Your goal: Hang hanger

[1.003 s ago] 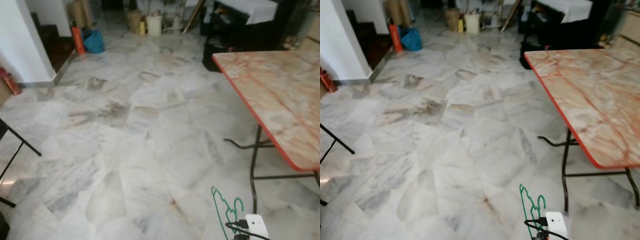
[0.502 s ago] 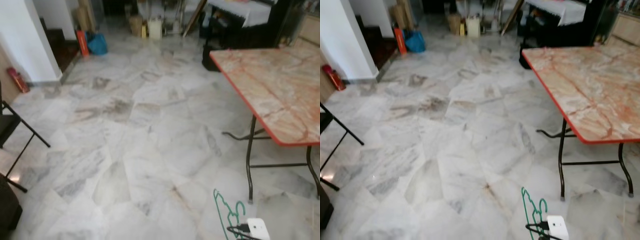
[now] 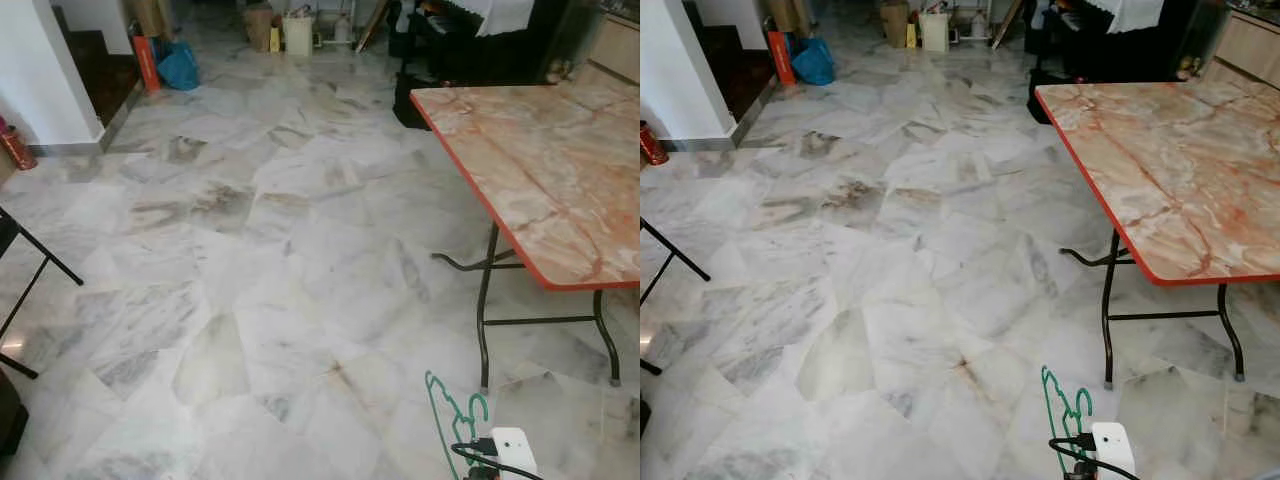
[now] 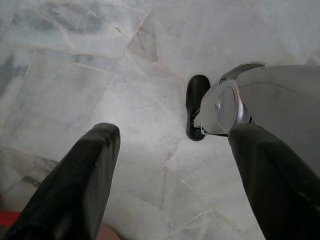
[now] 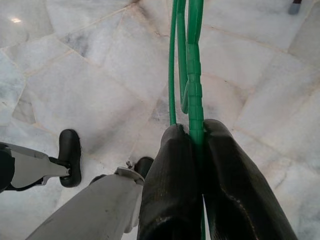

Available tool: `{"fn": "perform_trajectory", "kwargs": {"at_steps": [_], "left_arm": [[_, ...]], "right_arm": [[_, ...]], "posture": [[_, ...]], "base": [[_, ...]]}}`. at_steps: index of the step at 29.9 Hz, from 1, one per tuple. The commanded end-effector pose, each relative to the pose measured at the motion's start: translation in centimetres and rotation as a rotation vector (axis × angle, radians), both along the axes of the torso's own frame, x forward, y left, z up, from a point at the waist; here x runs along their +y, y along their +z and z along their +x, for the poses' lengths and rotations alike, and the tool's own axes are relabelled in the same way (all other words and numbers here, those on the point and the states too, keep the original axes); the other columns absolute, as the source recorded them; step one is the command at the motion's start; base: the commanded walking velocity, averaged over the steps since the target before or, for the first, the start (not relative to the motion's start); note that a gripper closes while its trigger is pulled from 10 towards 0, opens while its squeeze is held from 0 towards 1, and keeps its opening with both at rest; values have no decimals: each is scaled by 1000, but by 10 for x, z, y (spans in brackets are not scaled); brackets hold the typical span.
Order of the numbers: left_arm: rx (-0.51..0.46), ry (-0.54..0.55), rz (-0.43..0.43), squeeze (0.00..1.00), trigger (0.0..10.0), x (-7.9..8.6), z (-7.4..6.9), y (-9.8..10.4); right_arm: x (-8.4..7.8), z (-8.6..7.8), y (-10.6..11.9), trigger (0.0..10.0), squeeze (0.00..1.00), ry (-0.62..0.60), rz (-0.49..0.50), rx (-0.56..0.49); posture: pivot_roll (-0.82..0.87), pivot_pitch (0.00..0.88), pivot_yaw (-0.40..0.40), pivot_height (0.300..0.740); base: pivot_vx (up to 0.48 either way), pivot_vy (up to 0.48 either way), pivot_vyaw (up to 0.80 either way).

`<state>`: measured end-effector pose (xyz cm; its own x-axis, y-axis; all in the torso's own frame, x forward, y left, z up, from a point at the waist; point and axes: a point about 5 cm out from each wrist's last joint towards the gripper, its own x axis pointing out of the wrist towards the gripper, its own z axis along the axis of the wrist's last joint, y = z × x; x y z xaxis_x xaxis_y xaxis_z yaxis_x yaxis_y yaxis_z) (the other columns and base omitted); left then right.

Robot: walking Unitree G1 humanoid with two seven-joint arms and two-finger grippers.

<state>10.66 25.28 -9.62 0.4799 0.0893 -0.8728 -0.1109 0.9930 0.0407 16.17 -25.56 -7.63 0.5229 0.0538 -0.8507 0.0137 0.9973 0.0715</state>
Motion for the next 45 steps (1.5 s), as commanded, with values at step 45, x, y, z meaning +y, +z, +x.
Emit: {"fn": "perform_trajectory", "kwargs": {"at_steps": [45], "left_arm": [[25, -77, 58, 0, 10000, 5, -4, 1]], "right_arm": [[-4, -2, 0, 10000, 0, -42, -33, 1]], "posture": [[16, 0, -38, 716]], "base": [[0, -75, -728]]}}
